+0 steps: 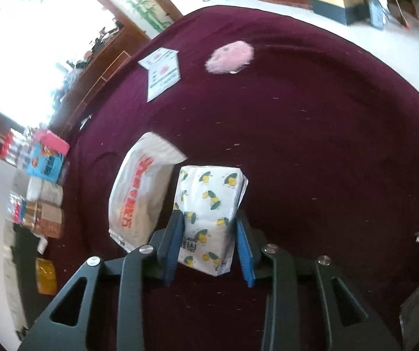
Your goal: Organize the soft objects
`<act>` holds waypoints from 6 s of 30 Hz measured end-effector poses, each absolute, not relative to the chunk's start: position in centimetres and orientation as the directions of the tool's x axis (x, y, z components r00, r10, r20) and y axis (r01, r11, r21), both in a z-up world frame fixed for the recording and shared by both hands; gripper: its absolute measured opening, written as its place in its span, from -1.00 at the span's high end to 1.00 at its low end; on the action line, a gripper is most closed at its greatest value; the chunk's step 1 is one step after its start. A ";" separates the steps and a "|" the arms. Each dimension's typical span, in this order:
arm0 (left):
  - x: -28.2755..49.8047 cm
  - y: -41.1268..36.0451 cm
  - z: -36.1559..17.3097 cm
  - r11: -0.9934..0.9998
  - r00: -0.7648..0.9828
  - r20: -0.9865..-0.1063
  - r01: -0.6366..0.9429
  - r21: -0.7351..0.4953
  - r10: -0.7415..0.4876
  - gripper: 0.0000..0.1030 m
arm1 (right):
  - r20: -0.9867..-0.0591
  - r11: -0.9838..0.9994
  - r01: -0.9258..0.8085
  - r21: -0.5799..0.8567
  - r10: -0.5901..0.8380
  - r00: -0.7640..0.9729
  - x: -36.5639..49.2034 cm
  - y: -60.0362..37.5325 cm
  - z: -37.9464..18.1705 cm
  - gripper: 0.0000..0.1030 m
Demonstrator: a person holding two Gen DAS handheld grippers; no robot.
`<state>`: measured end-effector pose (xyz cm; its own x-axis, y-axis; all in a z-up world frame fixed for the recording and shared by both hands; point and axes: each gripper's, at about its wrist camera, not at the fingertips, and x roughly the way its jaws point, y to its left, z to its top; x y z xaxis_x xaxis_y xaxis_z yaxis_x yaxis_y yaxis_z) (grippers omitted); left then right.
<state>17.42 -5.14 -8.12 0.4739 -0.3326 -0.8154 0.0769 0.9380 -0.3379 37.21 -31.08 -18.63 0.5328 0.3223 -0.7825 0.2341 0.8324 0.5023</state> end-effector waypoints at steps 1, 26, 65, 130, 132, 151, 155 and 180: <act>19.0 -5.9 -8.5 0.935 0.438 -0.830 0.083 -0.346 -0.346 -0.38 | -0.776 0.820 0.235 0.522 0.342 0.531 37.1 -31.5 -18.8 0.38; 43.1 -14.1 -13.1 0.968 0.283 -0.926 0.092 -0.234 -0.251 0.22 | -0.732 0.717 0.285 0.636 0.445 0.516 37.7 -33.1 -19.8 0.48; 6.7 16.3 -3.5 0.836 0.635 -0.761 -0.339 -0.431 -0.134 0.53 | -0.477 0.520 -0.631 0.576 0.840 0.258 26.4 -11.3 -10.8 0.47; -5.6 13.1 -7.8 0.892 0.631 -0.745 -0.438 -0.111 0.217 -0.73 | -0.655 0.693 -0.609 0.385 0.670 0.349 5.7 -4.8 -9.5 -0.48; -6.0 13.6 -7.7 0.891 0.638 -0.742 -0.436 -0.128 0.206 -0.74 | -0.654 0.698 -0.612 0.372 0.665 0.361 5.3 -4.4 -9.1 -0.48; -6.1 15.9 -8.8 0.880 0.614 -0.747 -0.467 -0.086 0.253 -0.79 | -0.694 0.752 -0.626 0.206 0.564 0.448 4.0 -0.7 -8.5 -0.55; -5.7 15.8 -9.0 0.883 0.609 -0.756 -0.461 -0.091 0.240 -0.79 | -0.697 0.737 -0.631 0.241 0.584 0.417 4.3 -1.0 -8.8 -0.55; -5.7 16.2 -7.7 0.886 0.628 -0.754 -0.441 -0.142 0.192 -0.82 | -0.688 0.753 -0.616 0.232 0.575 0.443 4.7 -1.6 -9.2 -0.56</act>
